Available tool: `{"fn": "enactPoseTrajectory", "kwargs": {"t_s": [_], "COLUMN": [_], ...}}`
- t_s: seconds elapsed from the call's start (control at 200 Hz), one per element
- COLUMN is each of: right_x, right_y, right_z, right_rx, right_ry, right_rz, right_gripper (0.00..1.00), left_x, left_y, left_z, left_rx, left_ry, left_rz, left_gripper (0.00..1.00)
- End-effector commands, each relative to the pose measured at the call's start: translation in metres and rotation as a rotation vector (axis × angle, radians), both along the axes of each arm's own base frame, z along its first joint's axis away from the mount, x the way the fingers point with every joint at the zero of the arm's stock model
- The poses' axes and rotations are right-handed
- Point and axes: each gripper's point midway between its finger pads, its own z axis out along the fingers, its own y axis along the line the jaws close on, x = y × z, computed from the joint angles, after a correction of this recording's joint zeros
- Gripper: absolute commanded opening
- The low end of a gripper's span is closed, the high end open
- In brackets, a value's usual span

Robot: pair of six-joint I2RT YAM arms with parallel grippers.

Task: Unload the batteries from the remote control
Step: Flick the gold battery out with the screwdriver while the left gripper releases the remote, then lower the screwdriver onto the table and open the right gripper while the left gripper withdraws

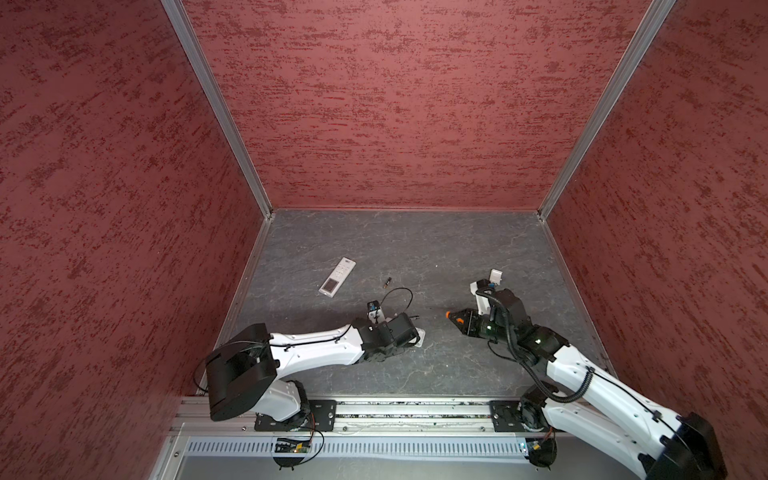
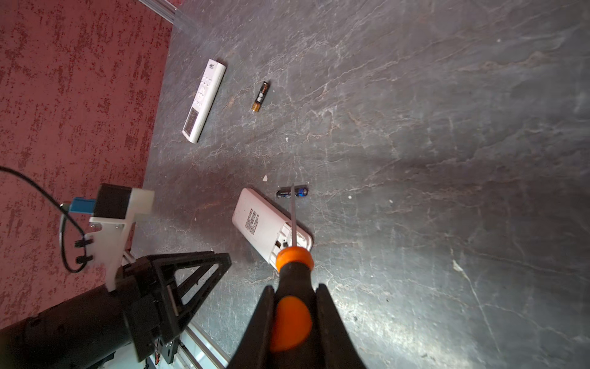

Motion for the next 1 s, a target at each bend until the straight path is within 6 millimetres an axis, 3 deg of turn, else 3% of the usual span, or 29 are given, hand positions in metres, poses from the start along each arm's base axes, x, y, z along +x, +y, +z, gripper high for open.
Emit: {"fn": "enactPoseTrajectory", "kwargs": {"t_s": [0.0, 0.12, 0.301, 0.691, 0.992], "right_x": [0.006, 0.010, 0.016, 0.019, 0.019], "right_y": [-0.009, -0.010, -0.013, -0.019, -0.024], "right_z": [0.005, 0.006, 0.003, 0.003, 0.000], "right_rx": [-0.011, -0.007, 0.010, 0.058, 0.070], "right_ry": [-0.025, -0.033, -0.041, -0.048, -0.040], "right_rz": [-0.045, -0.055, -0.077, -0.091, -0.090], "right_gripper": [0.00, 0.00, 0.00, 0.00, 0.00], "left_x": [-0.017, -0.029, -0.033, -0.012, 0.010], "left_y": [0.010, -0.001, -0.013, -0.037, -0.043], "left_z": [-0.005, -0.012, -0.028, -0.045, -0.052], "left_rx": [0.034, 0.024, 0.028, 0.022, 0.030], "left_ry": [0.036, 0.055, 0.071, 0.053, 0.052], "left_rz": [-0.026, -0.073, -0.086, -0.043, -0.022], "left_gripper": [0.42, 0.34, 0.33, 0.32, 0.30]}}
